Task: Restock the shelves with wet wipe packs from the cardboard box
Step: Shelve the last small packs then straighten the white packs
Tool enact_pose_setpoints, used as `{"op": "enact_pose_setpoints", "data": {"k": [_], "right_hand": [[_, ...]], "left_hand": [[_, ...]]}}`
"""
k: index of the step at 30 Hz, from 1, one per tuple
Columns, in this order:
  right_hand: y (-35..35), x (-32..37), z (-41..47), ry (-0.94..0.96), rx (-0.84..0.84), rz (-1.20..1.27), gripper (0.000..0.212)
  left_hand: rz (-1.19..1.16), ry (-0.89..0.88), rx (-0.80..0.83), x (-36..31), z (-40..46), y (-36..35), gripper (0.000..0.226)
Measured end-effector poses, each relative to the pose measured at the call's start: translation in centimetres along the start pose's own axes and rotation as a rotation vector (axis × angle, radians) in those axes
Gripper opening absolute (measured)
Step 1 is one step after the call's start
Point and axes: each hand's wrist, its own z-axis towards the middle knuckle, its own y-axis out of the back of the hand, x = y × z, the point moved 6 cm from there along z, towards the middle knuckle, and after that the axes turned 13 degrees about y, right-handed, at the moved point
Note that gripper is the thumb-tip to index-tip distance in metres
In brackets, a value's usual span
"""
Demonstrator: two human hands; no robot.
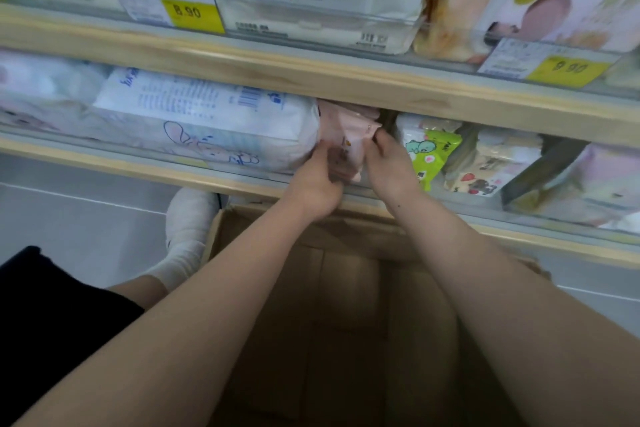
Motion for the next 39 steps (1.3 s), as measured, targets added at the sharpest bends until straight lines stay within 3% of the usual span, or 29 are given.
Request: {"op": "enact_pose_setpoints", "data": {"k": [7, 12, 16, 19, 23, 32, 37, 39], "right_hand": [[-0.3, 0.5, 1.1, -0.012, -0.114, 0.014, 0.022], [-0.4, -0.1, 2.4, -0.031, -0.071, -0.055, 0.029], [0.6, 1.3, -0.1, -0.006, 0.082, -0.115, 0.036], [2.3, 2.0, -3.6, -0.013, 0.269, -0.190, 0.035], [8.1, 4.1, -7.4, 0.017, 0.301, -0.298, 0.042], [23.9, 11.3, -9.9, 0.167, 0.039, -0.393, 0.045], [31.0, 15.9, -8.4, 0.439, -0.223, -0.654, 0.044], [33.1, 17.3, -7.0, 0.529, -0.330, -0.839, 0.055]], "left_hand": [[-0.039, -0.061, 0.072, -0.3, -0.4, 0.3, 0.068], [-0.042, -0.063, 0.093, -0.5, -0.1, -0.3, 0.071], [-0.077, -0.077, 0.073, -1.7, -1.8, 0.9, 0.047], [-0.052, -0.081, 0.078, -2.9, -3.8, 1.7, 0.057], [-0.030, -0.204, 0.071, -7.3, -7.3, 2.8, 0.053], [0.095, -0.596, -0.087, -20.9, -15.1, 4.8, 0.041], [0.147, -0.938, -0.434, -28.7, -18.3, 8.6, 0.030], [0.278, -0.959, -0.553, -31.4, -18.0, 9.4, 0.041]]}}
